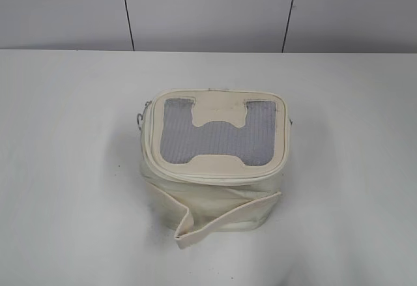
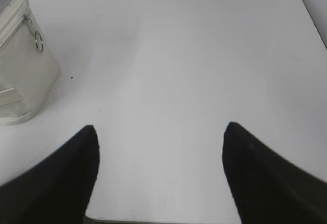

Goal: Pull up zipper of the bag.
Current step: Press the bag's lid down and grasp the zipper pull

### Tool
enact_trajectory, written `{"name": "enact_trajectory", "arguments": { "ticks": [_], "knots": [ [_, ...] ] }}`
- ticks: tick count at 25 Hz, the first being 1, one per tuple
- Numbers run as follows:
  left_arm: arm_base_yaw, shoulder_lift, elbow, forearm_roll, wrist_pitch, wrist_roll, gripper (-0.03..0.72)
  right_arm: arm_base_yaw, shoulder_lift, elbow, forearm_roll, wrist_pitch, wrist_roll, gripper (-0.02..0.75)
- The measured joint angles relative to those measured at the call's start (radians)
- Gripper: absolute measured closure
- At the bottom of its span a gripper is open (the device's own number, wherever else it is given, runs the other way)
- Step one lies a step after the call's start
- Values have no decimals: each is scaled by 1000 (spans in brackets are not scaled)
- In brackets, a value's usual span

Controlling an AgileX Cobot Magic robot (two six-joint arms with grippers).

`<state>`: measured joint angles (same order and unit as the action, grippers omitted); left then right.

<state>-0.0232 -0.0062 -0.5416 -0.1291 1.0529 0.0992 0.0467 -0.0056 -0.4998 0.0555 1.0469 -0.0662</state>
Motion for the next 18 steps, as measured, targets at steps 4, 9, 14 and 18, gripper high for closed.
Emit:
{"name": "enact_trajectory", "arguments": {
  "ticks": [4, 9, 14, 18],
  "knots": [
    [0, 0, 0, 0, 0, 0, 381, 0, 0, 0, 0, 0, 0, 153],
    [0, 0, 0, 0, 0, 0, 381, 0, 0, 0, 0, 0, 0, 153],
    [0, 0, 0, 0, 0, 0, 381, 0, 0, 0, 0, 0, 0, 153],
    [0, 0, 0, 0, 0, 0, 381, 0, 0, 0, 0, 0, 0, 153]
  ]
}}
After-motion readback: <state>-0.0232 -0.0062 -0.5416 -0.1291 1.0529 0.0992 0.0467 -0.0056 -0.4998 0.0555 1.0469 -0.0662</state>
